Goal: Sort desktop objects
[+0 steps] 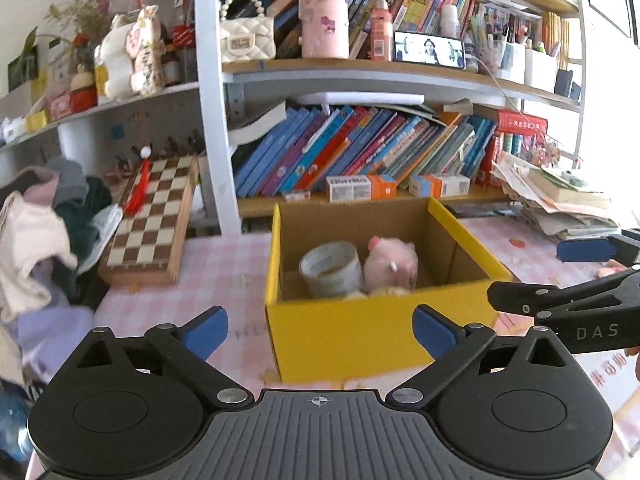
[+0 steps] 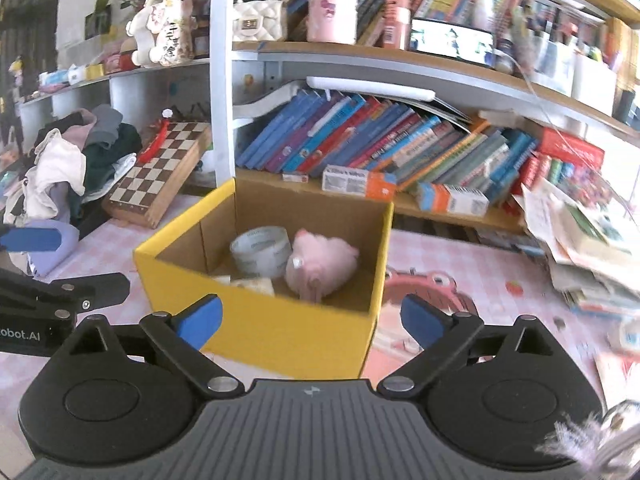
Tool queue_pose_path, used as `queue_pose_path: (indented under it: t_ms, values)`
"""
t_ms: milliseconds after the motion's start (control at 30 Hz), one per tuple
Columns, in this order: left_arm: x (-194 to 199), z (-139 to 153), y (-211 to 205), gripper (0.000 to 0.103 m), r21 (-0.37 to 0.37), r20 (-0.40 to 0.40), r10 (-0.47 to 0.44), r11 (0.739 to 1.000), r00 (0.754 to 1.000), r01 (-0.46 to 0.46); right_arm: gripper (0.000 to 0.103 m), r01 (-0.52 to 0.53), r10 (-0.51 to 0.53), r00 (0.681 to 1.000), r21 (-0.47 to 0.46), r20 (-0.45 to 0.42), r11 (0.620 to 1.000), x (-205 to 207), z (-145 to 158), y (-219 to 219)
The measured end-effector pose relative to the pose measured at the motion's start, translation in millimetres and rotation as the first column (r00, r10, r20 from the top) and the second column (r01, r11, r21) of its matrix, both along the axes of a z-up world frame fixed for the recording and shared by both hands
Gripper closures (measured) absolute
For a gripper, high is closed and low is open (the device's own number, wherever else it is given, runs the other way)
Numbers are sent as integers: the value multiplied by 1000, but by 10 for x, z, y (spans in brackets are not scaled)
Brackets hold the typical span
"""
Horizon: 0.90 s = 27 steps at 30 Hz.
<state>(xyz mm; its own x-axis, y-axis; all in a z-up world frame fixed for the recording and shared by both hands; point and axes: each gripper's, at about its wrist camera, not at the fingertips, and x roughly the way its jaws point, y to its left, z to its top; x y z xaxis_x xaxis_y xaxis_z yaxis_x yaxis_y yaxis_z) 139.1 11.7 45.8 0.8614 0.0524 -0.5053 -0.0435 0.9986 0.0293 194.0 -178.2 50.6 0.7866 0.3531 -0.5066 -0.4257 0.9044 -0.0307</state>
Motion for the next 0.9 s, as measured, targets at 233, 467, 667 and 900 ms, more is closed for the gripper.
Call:
queue_pose_path:
  t_ms: [233, 467, 667, 900]
  values:
    - [-416, -143, -32, 3, -7, -29, 28, 1000, 999, -28, 0, 59, -60, 997, -10, -45, 998, -482, -212, -51]
    - [-753, -284, -88, 3, 30, -62, 49, 998, 997, -47, 0, 38, -43, 993, -48, -110, 998, -907, -427, -45]
    - [-947, -415, -115, 3, 56, -116, 65, 997, 991, -59, 0, 49, -55, 989, -50, -138, 998, -1093, -494, -60]
    - [-1065, -456, -135, 0, 74, -132, 81, 995, 988, -71, 0, 43, -55, 988, -83, -147, 996, -1184, -554, -9]
